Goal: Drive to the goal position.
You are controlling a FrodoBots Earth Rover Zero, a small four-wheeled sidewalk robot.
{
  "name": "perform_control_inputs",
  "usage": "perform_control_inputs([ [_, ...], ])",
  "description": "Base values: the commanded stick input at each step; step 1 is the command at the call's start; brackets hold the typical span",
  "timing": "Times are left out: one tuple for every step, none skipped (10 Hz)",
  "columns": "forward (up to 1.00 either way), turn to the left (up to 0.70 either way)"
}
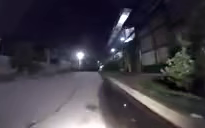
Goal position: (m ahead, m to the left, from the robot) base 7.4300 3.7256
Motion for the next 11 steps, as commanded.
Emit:
perform_control_inputs([
  [0.7,0.0],
  [0.7,0.0],
  [0.7,0.0],
  [0.7,0.0],
  [0.7,0.0],
  [0.7,-0.02],
  [0.7,-0.16],
  [0.7,-0.35],
  [0.7,-0.35],
  [0.7,-0.35],
  [0.7,-0.35],
])
